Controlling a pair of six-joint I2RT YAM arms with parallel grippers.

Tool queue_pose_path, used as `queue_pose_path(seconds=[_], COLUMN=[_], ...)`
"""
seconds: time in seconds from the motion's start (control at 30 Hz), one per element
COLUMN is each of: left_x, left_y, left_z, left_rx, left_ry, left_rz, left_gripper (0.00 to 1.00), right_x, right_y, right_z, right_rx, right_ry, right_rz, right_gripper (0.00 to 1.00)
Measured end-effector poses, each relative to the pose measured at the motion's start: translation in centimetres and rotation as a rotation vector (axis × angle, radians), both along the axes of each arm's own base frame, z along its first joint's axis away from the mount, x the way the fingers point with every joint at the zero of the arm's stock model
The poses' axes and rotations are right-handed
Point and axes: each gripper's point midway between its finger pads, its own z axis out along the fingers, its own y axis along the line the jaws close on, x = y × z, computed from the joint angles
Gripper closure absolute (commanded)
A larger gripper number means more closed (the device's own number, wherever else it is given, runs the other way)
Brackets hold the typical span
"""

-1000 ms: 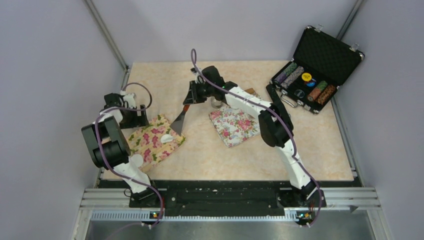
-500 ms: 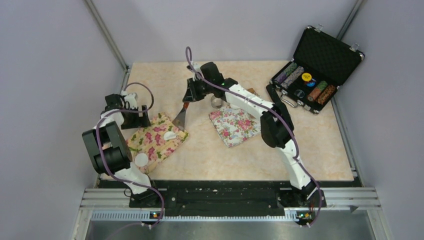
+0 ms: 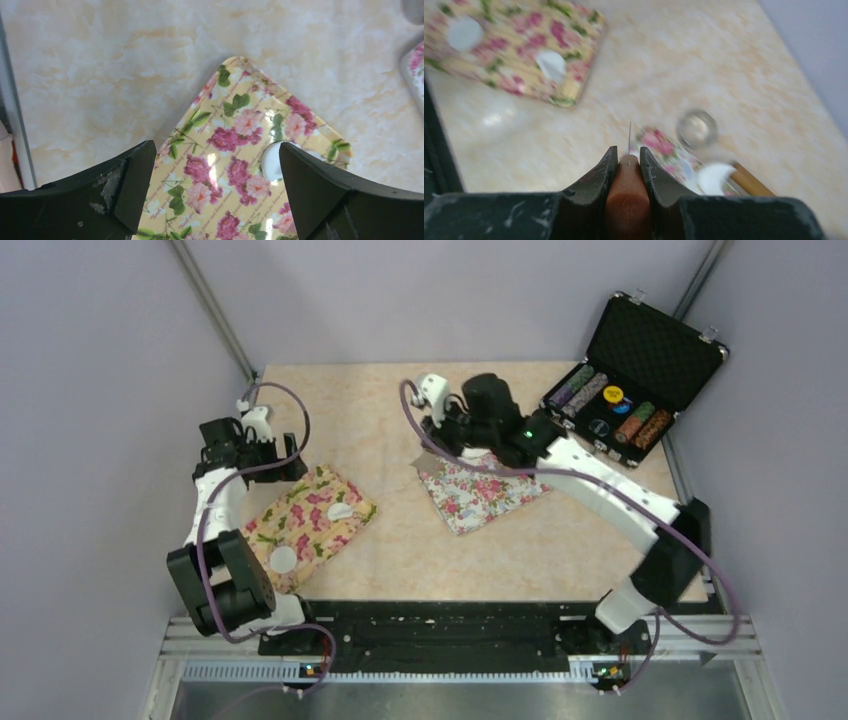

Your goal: Roll out the dumpling wrappers from the dough

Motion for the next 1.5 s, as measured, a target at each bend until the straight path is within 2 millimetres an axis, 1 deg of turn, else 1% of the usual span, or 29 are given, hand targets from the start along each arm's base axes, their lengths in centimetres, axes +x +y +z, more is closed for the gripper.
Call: queue_pose_path(seconds=[0.03, 0.1, 0.2, 0.23, 0.3, 0.4, 0.5, 0.57, 0.6, 0.67, 0.7, 0.73, 0.77, 0.8, 0.83, 0.87, 0.9, 0.93, 0.97, 1.07, 1.13, 1.17, 1.23, 1.27, 1.37, 1.4, 1.43, 1.5], left_x=[-0.1, -0.5, -1.1, -1.4, -1.8, -2.4, -2.9, -3.1, -3.3, -3.4, -3.5, -3.5, -3.5, -3.6, -3.6, -3.7, -3.7, -3.7, -3.7, -3.8, -3.9, -4.0, -4.3, -4.5, -5.7, -6.4, -6.9, -8.2], left_y=[-0.2, -0.7, -1.7, -2.0, -2.5, -3.1, -3.5, -3.7, -3.8, -3.9, -3.9, -4.0, -4.1, -4.1, -4.1, -4.1, -4.1, -4.1, -4.1, -4.1, -4.0, -3.9, -3.2, -2.7, 0.7, 2.0, 3.0, 4.6], left_z=[1.0, 2.9, 5.5, 6.1, 7.2, 7.6, 6.8, 6.3, 6.1, 6.0, 6.0, 6.0, 5.9, 5.8, 5.7, 5.6, 5.5, 5.4, 5.5, 5.5, 5.5, 5.6, 5.7, 5.9, 6.7, 7.0, 7.1, 7.3], left_rx=[0.002, 0.004, -0.005, -0.011, -0.016, -0.020, -0.033, -0.040, -0.043, -0.047, -0.048, -0.049, -0.049, -0.051, -0.050, -0.051, -0.051, -0.052, -0.053, -0.060, -0.067, -0.074, -0.088, -0.088, -0.062, -0.051, -0.044, -0.041], left_ry=[-0.029, -0.077, -0.142, -0.159, -0.188, -0.208, -0.195, -0.183, -0.175, -0.172, -0.172, -0.173, -0.172, -0.171, -0.169, -0.167, -0.166, -0.164, -0.165, -0.167, -0.170, -0.172, -0.175, -0.176, -0.196, -0.203, -0.206, -0.207], left_rz=[-0.007, -0.016, -0.029, -0.037, -0.055, -0.069, -0.080, -0.083, -0.086, -0.092, -0.097, -0.102, -0.105, -0.108, -0.110, -0.110, -0.110, -0.110, -0.111, -0.114, -0.116, -0.116, -0.094, -0.073, 0.053, 0.104, 0.138, 0.200], left_gripper=[0.01, 0.01, 0.01, 0.01, 0.01, 0.01, 0.01, 0.01, 0.01, 0.01, 0.01, 0.01, 0.01, 0.01, 0.01, 0.01, 0.01, 0.01, 0.01, 0.01, 0.01, 0.01, 0.01, 0.01, 0.01, 0.01, 0.01, 0.01], right_x=[-0.5, -1.5, -2.9, -3.4, -4.4, -6.2, -7.7, -8.4, -8.6, -9.0, -9.2, -9.5, -9.8, -10.1, -10.1, -10.2, -10.3, -10.6, -10.9, -12.2, -13.1, -13.6, -14.2, -14.5, -14.6, -14.6, -14.6, -14.5], right_y=[-1.8, -6.1, -12.1, -13.9, -16.5, -19.9, -23.5, -25.3, -25.9, -26.7, -27.1, -27.4, -27.6, -27.9, -27.8, -27.7, -27.6, -27.5, -27.3, -26.6, -25.9, -25.4, -24.4, -23.7, -22.2, -21.8, -21.7, -21.6], right_z=[-0.2, -1.0, -3.2, -3.9, -4.8, -5.1, -5.5, -6.4, -7.2, -9.4, -10.8, -12.1, -13.4, -14.4, -14.6, -14.7, -14.9, -15.2, -15.6, -16.6, -16.4, -15.9, -14.3, -12.9, -9.1, -7.4, -7.0, -5.3], right_rx=[-0.034, -0.116, -0.255, -0.306, -0.379, -0.427, -0.457, -0.488, -0.513, -0.570, -0.604, -0.631, -0.659, -0.683, -0.686, -0.673, -0.668, -0.659, -0.652, -0.637, -0.607, -0.581, -0.521, -0.476, -0.353, -0.296, -0.284, -0.231], right_ry=[-0.051, -0.171, -0.304, -0.339, -0.386, -0.449, -0.517, -0.547, -0.548, -0.520, -0.493, -0.467, -0.436, -0.413, -0.406, -0.395, -0.379, -0.358, -0.336, -0.268, -0.229, -0.215, -0.200, -0.202, -0.219, -0.223, -0.224, -0.230], right_rz=[-0.020, -0.075, -0.145, -0.158, -0.163, -0.151, -0.173, -0.187, -0.191, -0.177, -0.166, -0.154, -0.140, -0.124, -0.121, -0.126, -0.119, -0.114, -0.103, -0.030, 0.019, 0.045, 0.076, 0.086, 0.068, 0.044, 0.038, -0.008], right_gripper=[1.00, 1.00, 1.00, 1.00, 1.00, 0.99, 0.99, 0.99, 0.99, 0.97, 0.94, 0.87, 0.77, 0.64, 0.50, 0.28, 0.14, 0.03, 0.02, 0.01, 0.01, 0.01, 0.01, 0.01, 0.01, 0.01, 0.01, 0.01])
